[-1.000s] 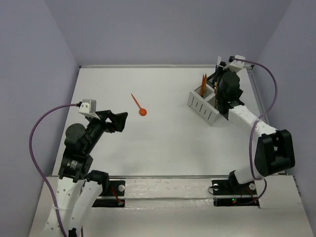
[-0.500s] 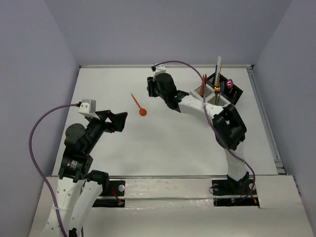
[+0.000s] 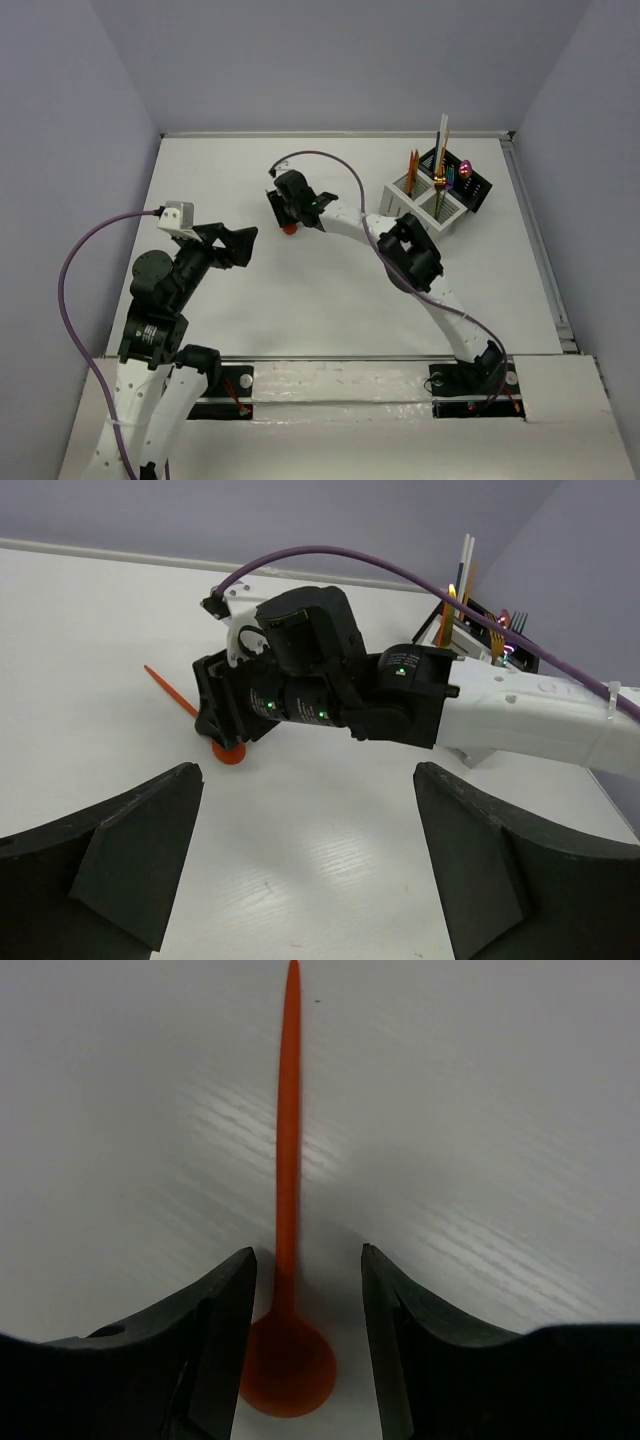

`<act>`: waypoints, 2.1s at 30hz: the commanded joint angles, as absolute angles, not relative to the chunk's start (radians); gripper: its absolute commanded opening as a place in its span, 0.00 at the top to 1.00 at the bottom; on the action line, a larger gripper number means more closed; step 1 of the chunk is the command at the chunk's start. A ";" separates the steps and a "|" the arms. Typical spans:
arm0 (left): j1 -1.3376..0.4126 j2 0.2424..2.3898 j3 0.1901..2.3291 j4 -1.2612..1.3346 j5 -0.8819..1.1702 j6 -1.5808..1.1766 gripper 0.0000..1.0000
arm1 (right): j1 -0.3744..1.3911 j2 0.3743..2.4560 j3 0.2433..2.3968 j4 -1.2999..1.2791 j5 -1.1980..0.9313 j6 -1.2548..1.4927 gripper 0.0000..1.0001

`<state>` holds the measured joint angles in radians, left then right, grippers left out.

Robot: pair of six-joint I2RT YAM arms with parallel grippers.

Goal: Sort the eating utensils into containers

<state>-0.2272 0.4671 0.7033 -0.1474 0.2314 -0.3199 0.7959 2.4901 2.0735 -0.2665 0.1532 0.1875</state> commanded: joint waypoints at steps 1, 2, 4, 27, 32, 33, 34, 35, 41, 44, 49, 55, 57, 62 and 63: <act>-0.224 0.456 0.730 -0.098 0.235 -0.307 0.01 | 0.842 2.516 2.143 -0.313 0.112 0.160 0.48; -0.224 0.456 0.730 -0.098 0.235 -0.307 0.01 | 0.842 2.525 2.149 -0.317 0.113 0.158 0.49; -0.224 0.456 0.730 -0.098 0.233 -0.308 0.01 | 0.853 2.546 2.163 -0.330 0.117 0.152 0.59; -0.224 0.463 0.726 -0.095 0.236 -0.310 0.01 | 0.873 1.869 1.227 -0.147 0.083 -0.107 0.32; -0.215 0.469 0.726 -0.094 0.239 -0.308 0.01 | 0.883 1.737 1.129 -0.091 0.048 -0.002 0.26; -0.215 0.469 0.724 -0.094 0.241 -0.310 0.01 | 0.884 1.720 1.111 -0.060 0.011 0.049 0.26; -0.215 0.474 0.724 -0.092 0.242 -0.308 0.01 | 0.896 1.701 1.089 -0.039 -0.029 0.119 0.26; -0.215 0.474 0.724 -0.091 0.245 -0.308 0.01 | 0.905 1.680 1.050 -0.008 -0.078 0.156 0.26; -0.215 0.485 0.724 -0.086 0.252 -0.310 0.01 | 0.966 1.693 0.957 0.127 -0.138 0.411 0.22; -0.215 0.489 0.724 -0.086 0.259 -0.311 0.01 | 0.977 1.723 0.937 0.178 -0.137 0.477 0.21; -0.215 0.491 0.723 -0.086 0.258 -0.310 0.01 | 0.977 1.775 0.960 0.115 0.038 0.547 0.18; -0.215 0.491 0.723 -0.086 0.259 -0.310 0.01 | 0.937 1.798 0.973 0.064 0.215 0.587 0.12; -0.215 0.491 0.723 -0.086 0.259 -0.310 0.01 | 0.893 1.815 0.977 0.074 0.204 0.591 0.12; -0.215 0.486 0.723 -0.086 0.258 -0.308 0.01 | 0.818 1.874 1.025 0.106 0.213 0.575 0.09; -0.215 0.488 0.723 -0.087 0.258 -0.308 0.01 | 0.804 1.906 1.058 0.109 0.197 0.569 0.09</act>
<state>-0.2207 0.4896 0.7033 -0.1463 0.2447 -0.3199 0.8547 1.8198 0.9966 0.1036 0.1593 0.5667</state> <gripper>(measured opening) 0.989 0.905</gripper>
